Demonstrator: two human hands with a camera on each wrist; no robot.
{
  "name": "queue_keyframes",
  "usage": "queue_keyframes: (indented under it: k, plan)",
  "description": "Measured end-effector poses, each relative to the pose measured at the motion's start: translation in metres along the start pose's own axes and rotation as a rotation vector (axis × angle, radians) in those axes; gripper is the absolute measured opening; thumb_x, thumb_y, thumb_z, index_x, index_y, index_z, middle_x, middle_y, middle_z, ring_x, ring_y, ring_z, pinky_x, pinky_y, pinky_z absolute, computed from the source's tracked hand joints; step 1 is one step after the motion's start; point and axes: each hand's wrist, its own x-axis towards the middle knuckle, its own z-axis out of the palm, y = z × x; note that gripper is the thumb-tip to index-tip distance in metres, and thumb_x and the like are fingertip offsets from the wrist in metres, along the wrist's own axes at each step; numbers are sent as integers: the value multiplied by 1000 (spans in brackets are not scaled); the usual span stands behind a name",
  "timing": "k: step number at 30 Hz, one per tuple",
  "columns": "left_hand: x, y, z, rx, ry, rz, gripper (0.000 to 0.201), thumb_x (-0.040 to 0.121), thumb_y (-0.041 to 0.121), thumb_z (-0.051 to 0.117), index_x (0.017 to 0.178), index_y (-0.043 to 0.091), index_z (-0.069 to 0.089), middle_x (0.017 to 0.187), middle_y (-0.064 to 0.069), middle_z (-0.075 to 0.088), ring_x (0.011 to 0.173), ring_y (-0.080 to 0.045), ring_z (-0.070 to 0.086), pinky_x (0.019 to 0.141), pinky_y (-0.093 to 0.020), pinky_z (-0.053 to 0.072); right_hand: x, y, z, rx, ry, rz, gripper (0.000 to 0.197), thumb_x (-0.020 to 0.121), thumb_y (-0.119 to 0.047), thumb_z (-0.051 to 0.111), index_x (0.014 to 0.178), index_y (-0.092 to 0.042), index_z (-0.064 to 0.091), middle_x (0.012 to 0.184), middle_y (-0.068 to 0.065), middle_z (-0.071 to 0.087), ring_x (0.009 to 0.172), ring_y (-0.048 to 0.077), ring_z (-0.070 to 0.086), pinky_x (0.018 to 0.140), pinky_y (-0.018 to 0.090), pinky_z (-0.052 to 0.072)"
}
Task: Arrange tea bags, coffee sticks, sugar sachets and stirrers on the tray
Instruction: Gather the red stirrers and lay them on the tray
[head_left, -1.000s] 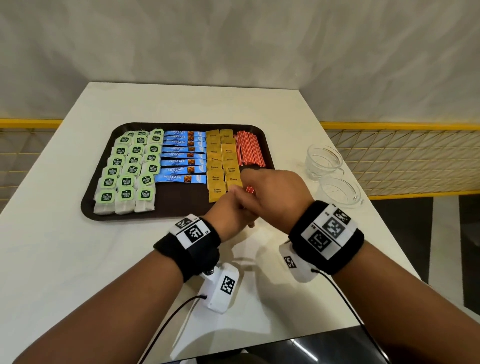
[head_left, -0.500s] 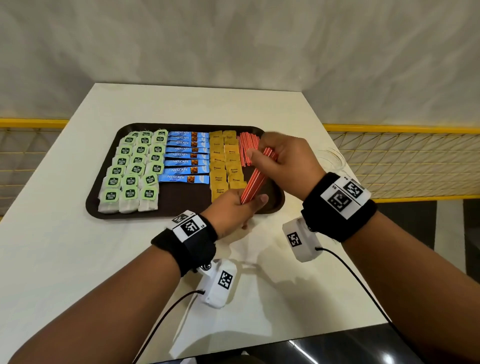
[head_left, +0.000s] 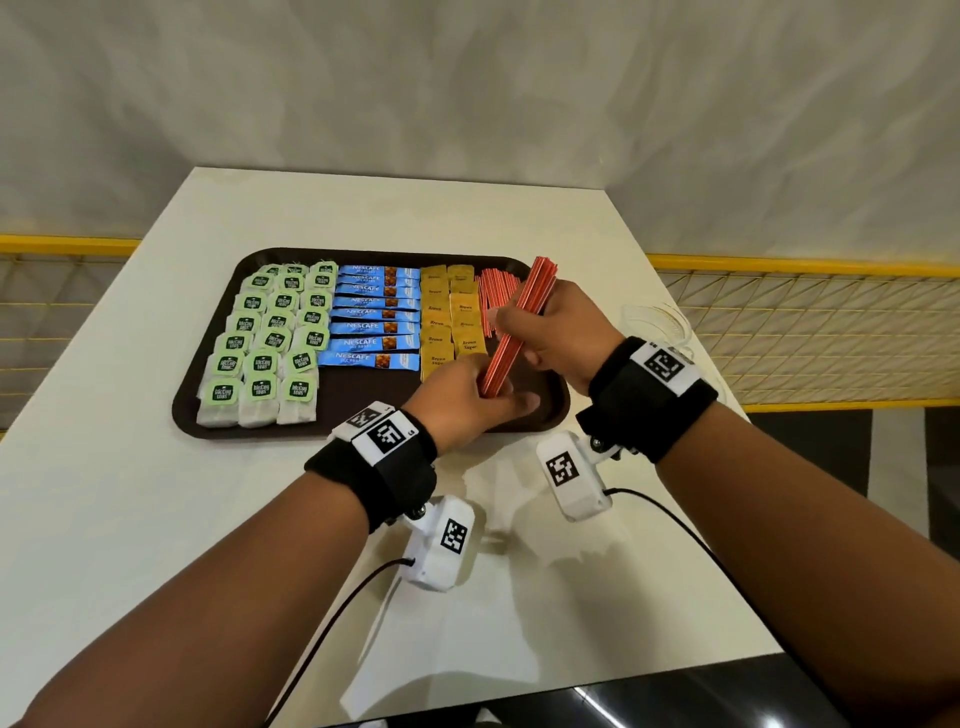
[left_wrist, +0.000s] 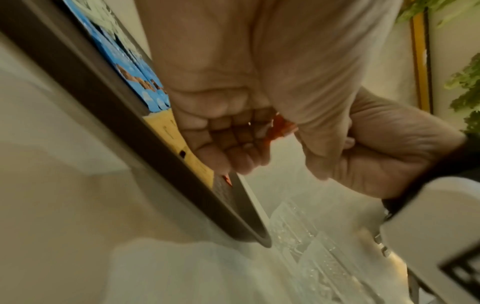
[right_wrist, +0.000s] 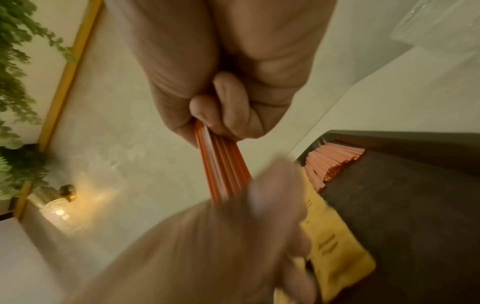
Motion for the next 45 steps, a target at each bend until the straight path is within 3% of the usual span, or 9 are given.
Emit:
queue_keyframes:
  k: [4,7,11,17,20,30,37,40,45]
  plan:
    - [-6,-17,-9,217,50,47,40,72,41,80,99,19,62,98,4,59,80,-8,55,65,-17,41,27,19,-16,-150,-32,193,23,84,-16,65,68,-5,52,52,9,46,40,16,39,43,25,33]
    - [-9,-23,-15,429,-2,75,32,74,39,78,98,20,69,98,6,60,88,-10,55,76,-24,45,39,34,-16,-283,-5,367,20,81,-20,68,68,-14,54,59,2,53,46,13,48,46,23,41]
    - [-9,-28,-16,491,-33,35,18,79,32,74,94,23,72,97,6,67,84,-7,57,75,-20,42,43,42,-6,-395,-37,490,19,81,-19,68,71,-11,54,55,6,51,46,18,47,46,24,41]
    - [-9,-31,-14,485,-18,20,14,81,32,72,93,24,72,98,8,67,84,-6,55,74,-20,40,46,42,10,-567,-54,519,20,82,-27,67,78,-9,59,70,9,60,70,26,60,80,38,54]
    - [-7,-32,-15,494,-26,20,16,81,33,73,95,24,73,99,8,67,85,-6,54,76,-20,39,46,42,14,-658,-66,509,25,83,-31,67,77,-9,56,84,13,66,86,30,68,87,41,56]
    - [-8,-33,-15,480,-7,13,15,80,34,74,92,24,74,98,8,69,83,-6,56,74,-20,41,46,39,15,-777,-74,518,40,76,-45,73,88,-10,57,95,12,71,87,30,70,84,42,57]
    - [-9,-33,-14,480,-2,5,15,80,34,74,92,24,73,92,10,66,83,-7,57,74,-20,41,38,38,11,-959,-73,466,30,85,-30,67,103,-7,62,98,8,68,89,25,66,75,30,52]
    - [-9,-33,-14,476,-4,7,16,80,34,73,92,24,73,94,10,66,84,-7,57,74,-20,40,35,40,8,-940,-68,443,31,85,-34,67,99,-7,60,93,8,66,84,24,65,75,32,53]
    - [-25,-28,-33,382,78,52,18,85,36,69,93,20,72,91,10,65,85,-7,60,75,-20,46,21,45,-8,-875,28,364,31,89,-40,59,78,-12,53,77,7,67,62,19,61,55,25,43]
